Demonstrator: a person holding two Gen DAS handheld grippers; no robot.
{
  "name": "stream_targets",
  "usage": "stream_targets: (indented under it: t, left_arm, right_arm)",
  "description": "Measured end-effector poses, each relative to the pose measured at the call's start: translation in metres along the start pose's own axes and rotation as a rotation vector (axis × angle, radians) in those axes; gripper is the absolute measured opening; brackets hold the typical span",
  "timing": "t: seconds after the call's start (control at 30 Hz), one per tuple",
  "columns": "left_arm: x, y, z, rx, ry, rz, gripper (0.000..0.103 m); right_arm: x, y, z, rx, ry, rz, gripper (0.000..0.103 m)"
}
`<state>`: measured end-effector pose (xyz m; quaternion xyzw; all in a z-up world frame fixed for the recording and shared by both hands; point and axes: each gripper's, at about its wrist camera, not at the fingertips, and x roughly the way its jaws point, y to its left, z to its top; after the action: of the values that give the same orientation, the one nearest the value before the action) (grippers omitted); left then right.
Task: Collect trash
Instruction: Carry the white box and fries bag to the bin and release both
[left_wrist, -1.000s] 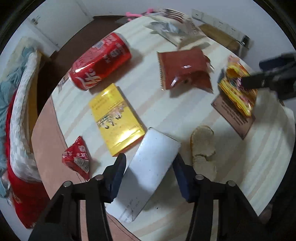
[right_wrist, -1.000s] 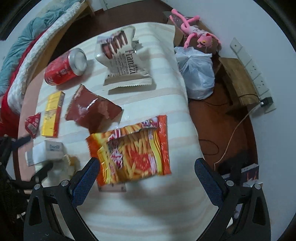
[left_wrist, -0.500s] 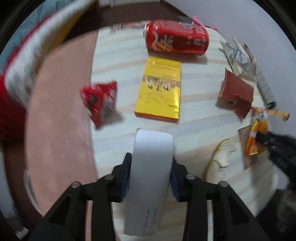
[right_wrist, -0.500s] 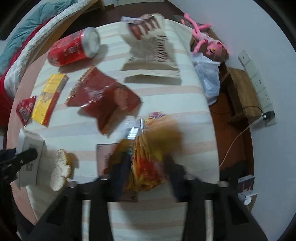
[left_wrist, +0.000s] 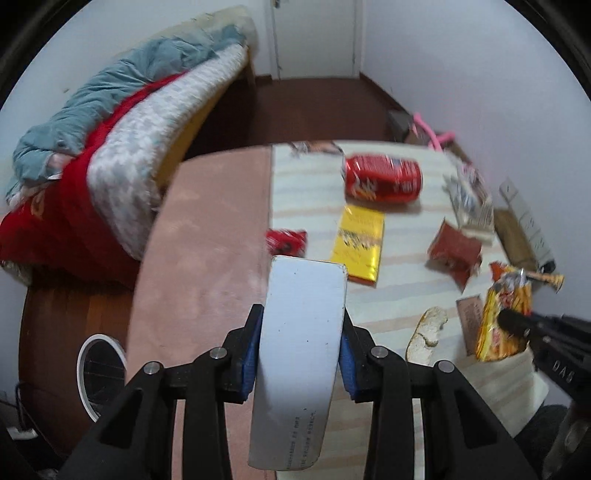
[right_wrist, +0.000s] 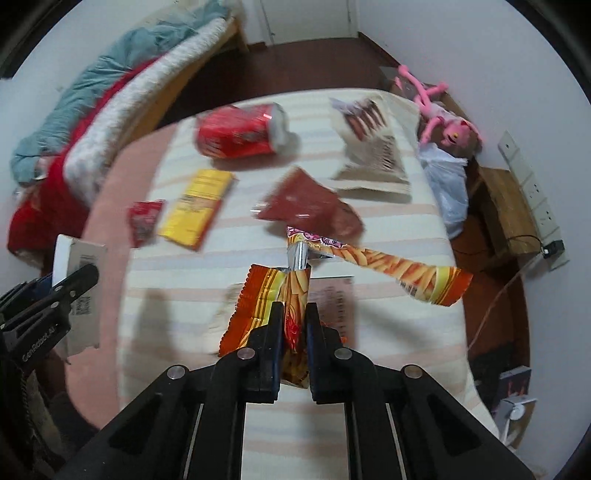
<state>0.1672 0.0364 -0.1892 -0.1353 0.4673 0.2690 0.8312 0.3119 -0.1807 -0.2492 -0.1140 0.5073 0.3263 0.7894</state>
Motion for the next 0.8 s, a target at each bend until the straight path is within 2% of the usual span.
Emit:
stream_targets:
  t: [0.23,0.4,0.63,0.8]
  left_arm:
    - [-0.055,0.08,0.002,-0.124,-0.112,0.036,0.033]
    - [-0.082,0.151,-0.01,-0.202,-0.15,0.11,0.033]
    - [-0.099,0.26,-0.044,-0.322,-0.13,0.243,0.033]
    - [-0.085,0.33,-0.076,-0.426,-0.071,0.31,0.033]
  right_arm:
    - [-0.045,0.062,-0.007,-0.063,-0.064,0.105,0.011]
    - [-0.061,0.14,-0.008,-0.182,-0.083,0.18,0.011]
    - [-0.042,0.271,-0.019,-0.325,-0.048,0.319,0.011]
    - [0.0,0.368,-0.034,-0.44,0.039,0.382,0.011]
